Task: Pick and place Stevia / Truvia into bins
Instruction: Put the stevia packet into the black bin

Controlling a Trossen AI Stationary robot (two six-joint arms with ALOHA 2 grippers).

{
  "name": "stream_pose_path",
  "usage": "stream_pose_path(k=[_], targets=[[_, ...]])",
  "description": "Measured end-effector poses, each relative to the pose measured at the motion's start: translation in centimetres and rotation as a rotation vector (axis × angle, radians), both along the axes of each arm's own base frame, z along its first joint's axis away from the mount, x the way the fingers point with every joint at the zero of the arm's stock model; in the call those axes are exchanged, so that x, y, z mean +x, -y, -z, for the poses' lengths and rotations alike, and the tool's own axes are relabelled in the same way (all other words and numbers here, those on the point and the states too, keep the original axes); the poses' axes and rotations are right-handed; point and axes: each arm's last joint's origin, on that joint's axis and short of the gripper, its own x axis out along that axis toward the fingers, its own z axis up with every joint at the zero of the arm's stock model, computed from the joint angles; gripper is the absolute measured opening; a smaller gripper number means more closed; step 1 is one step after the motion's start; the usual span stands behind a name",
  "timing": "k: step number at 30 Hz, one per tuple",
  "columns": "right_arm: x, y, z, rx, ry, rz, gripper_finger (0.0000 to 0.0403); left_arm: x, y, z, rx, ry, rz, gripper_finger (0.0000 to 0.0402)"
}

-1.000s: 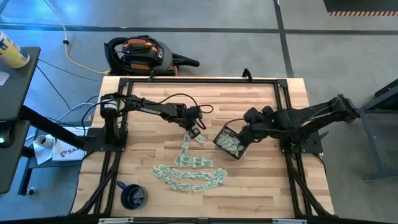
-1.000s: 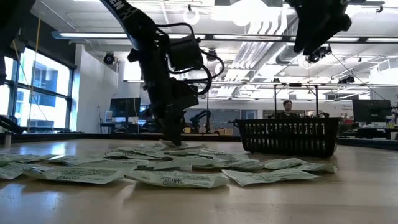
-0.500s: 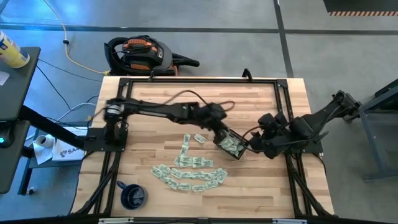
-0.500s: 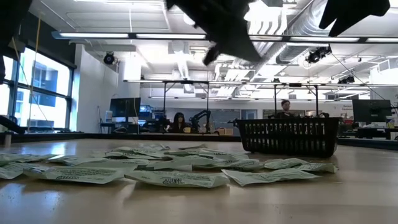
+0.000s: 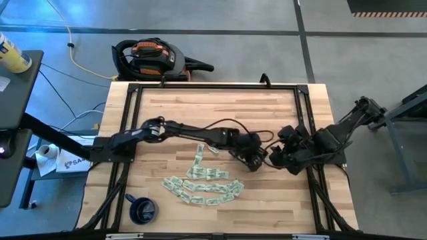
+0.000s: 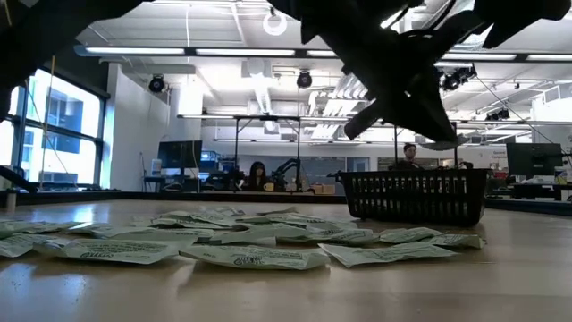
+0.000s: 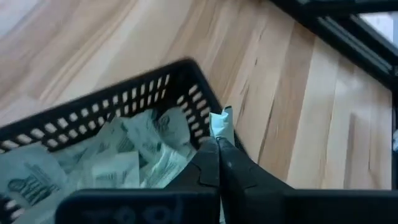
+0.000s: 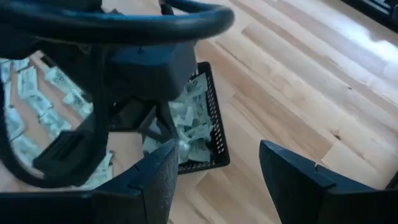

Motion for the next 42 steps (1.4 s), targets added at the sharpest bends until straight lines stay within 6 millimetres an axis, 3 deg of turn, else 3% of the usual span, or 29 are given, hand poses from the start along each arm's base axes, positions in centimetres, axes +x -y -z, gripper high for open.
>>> stream_pose_path(k=[4,14,19,26,30,35,42], targets=[[-0.1,-0.2,0.0,0.001,0.001,-0.011,0.0216,0.5,0.3,1.4,-0.001,-0.004,-0.003,0.0065],[-0.1,-0.2,0.0,-0.007,0.005,-0.01,0.0216,0.8,0.1,1.9,0.021,0.007,-0.012,0.0165],[-0.1,-0.1,0.0,-0.007,-0.004,-0.013,0.0216,-1.8,0.2,-2.2,0.073,-0.08,0.12,0.0187],[-0.2,-0.1,0.0,-0.027,-0.026,-0.03,0.0216,-7.9,-0.2,-4.7,0.356,-0.504,0.35,0.018],[-0.3,0.1,0.0,-0.049,-0.032,-0.028,0.0216,-8.9,-1.7,-2.4,0.422,-0.623,0.494,0.0173],[-0.3,0.1,0.1,-0.045,-0.037,-0.029,0.0216,-8.7,-4.1,1.4,0.429,-0.583,0.604,0.0173],[-0.3,0.1,0.1,-0.015,-0.037,-0.012,0.0216,-9.3,-5.3,4.3,0.42,-0.541,0.749,0.017]])
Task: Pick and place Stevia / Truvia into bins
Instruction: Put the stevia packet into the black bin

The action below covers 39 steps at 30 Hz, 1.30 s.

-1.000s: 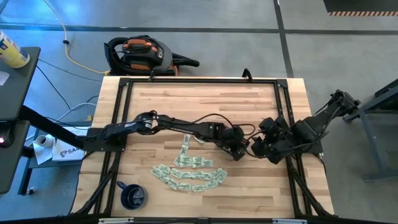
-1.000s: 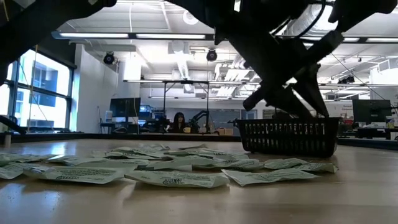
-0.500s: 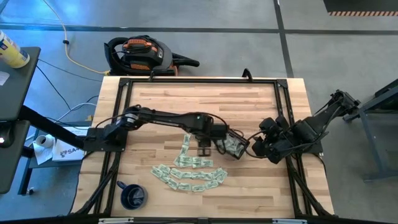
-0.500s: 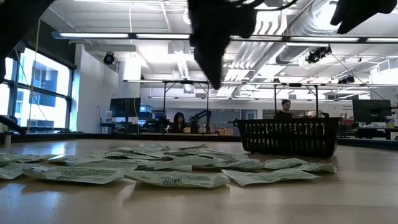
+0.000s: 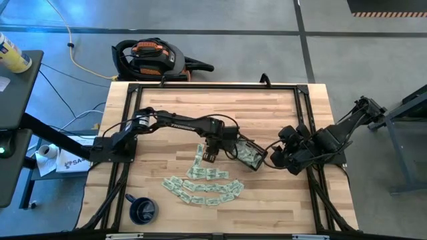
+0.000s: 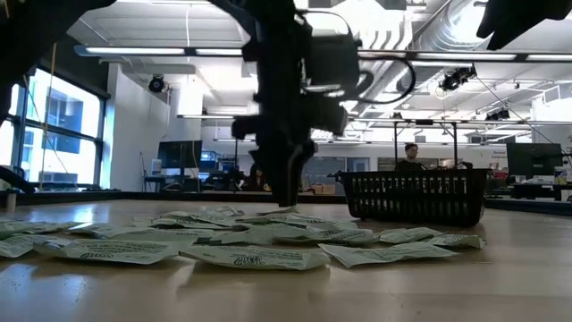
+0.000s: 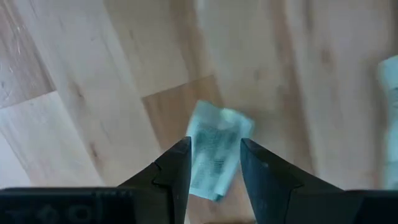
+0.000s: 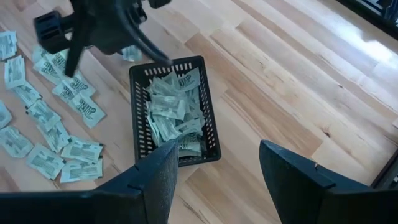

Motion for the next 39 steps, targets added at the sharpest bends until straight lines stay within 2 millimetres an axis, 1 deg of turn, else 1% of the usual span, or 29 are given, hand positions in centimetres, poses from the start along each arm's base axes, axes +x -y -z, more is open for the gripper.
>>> stream_pose_path(k=[4,7,10,15,17,18,19,22,24,26,29,32,35,37,39], targets=[[0.0,0.0,0.0,0.001,0.001,0.001,0.0216,-0.4,-0.7,1.4,-0.006,0.012,0.016,0.017],[0.0,0.0,0.0,0.001,0.002,0.001,0.0216,-0.6,-0.9,1.7,-0.019,0.011,-0.008,0.0161],[0.0,0.0,0.0,0.003,0.003,0.001,0.0216,-0.7,-1.0,1.7,-0.021,0.001,-0.019,0.0126],[0.4,-0.3,0.3,-0.007,-0.026,-0.018,0.0216,-0.8,-0.9,1.2,-0.026,-0.019,-0.052,0.0032],[0.5,-0.4,0.5,-0.008,-0.041,-0.022,0.0216,-1.0,-0.9,0.6,-0.04,-0.05,-0.098,0.0026],[0.6,-0.4,0.6,-0.009,-0.044,-0.022,0.0216,-1.1,-0.9,0.1,-0.051,-0.057,-0.122,0.0026],[0.6,-0.5,0.6,-0.009,-0.043,-0.023,0.0216,-1.0,-0.8,-0.9,-0.061,-0.032,-0.151,0.003],[0.5,-0.5,0.5,-0.018,-0.032,-0.017,0.0216,-1.3,-0.3,-4.6,-0.087,0.068,-0.234,0.0043],[0.4,-0.5,0.6,-0.016,-0.035,-0.011,0.0216,-1.1,-0.1,-6.9,-0.125,0.169,-0.324,0.0037],[0.3,-0.4,0.6,-0.013,-0.052,-0.004,0.0216,-0.6,0.0,-8.9,-0.21,0.289,-0.417,0.0027],[0.1,-0.3,0.6,-0.018,-0.072,0.002,0.0216,1.0,-0.1,-10.7,-0.338,0.484,-0.521,0.0027],[0.0,-0.3,0.6,-0.018,-0.084,0.002,0.0216,3.0,0.1,-10.0,-0.416,0.599,-0.591,0.0027],[-0.1,-0.3,0.7,0.0,-0.096,-0.002,0.0216,4.2,0.4,-7.2,-0.449,0.553,-0.672,0.0035],[-0.1,-0.5,0.7,0.012,-0.102,-0.009,0.0216,4.4,0.4,-5.5,-0.454,0.485,-0.703,0.005],[-0.1,-0.6,0.7,0.019,-0.107,-0.016,0.0216,4.9,0.8,-3.9,-0.47,0.445,-0.693,0.0069]])
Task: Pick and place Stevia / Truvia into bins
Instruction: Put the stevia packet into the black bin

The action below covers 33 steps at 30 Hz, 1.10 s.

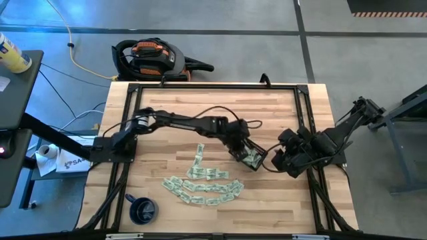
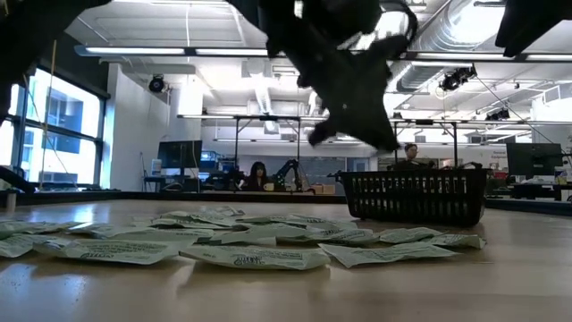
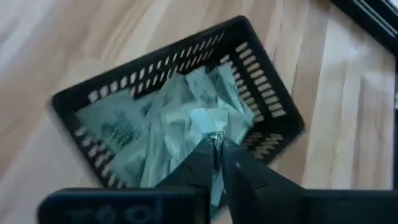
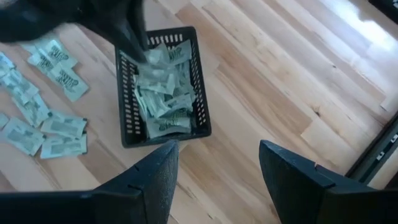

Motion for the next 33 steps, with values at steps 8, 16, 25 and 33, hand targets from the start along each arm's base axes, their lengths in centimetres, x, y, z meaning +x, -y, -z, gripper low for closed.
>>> stream_pose_path(k=[8,16,25,33], targets=[[0.7,-1.3,1.1,0.018,0.006,-0.12,0.0216,0.0,-0.3,-1.1,-0.022,0.002,-0.076,0.0145],[2.9,-3.8,3.6,0.078,0.0,-0.465,0.0216,-4.9,4.6,-6.9,0.152,-0.111,0.188,0.0179],[8.1,-6.2,10.3,0.142,-0.019,-0.833,0.0216,-12.6,10.9,-4.7,0.19,-0.194,0.029,0.018],[12.0,-8.4,14.3,0.133,-0.086,-0.994,0.0216,-19.0,13.5,-0.8,-0.052,-0.051,-0.157,0.0181]])
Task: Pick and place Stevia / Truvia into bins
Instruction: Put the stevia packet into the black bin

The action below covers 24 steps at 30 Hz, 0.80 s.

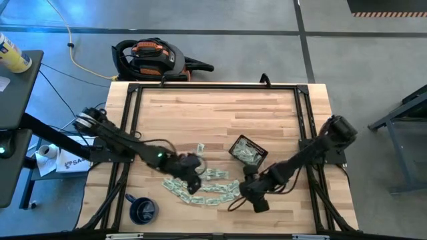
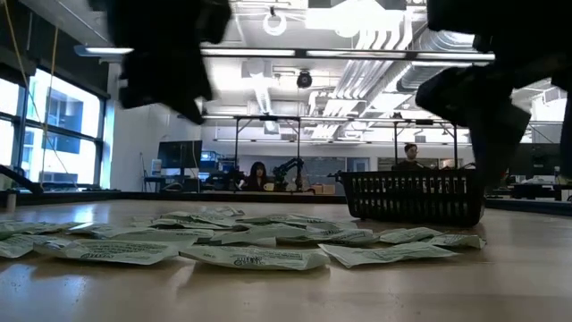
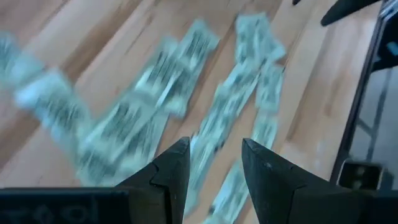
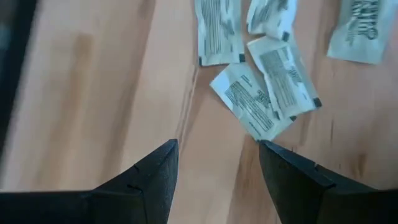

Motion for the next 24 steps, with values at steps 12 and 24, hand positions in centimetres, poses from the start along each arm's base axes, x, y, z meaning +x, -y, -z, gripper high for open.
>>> stream_pose_path(k=[12,24], targets=[[4.6,-0.6,3.2,0.045,-0.03,0.078,0.0212,-5.6,0.8,1.2,0.042,-0.059,0.058,0.0181],[4.8,1.1,3.8,0.092,-0.17,0.209,0.0047,-7.1,0.0,0.1,0.105,-0.073,0.126,0.0181]])
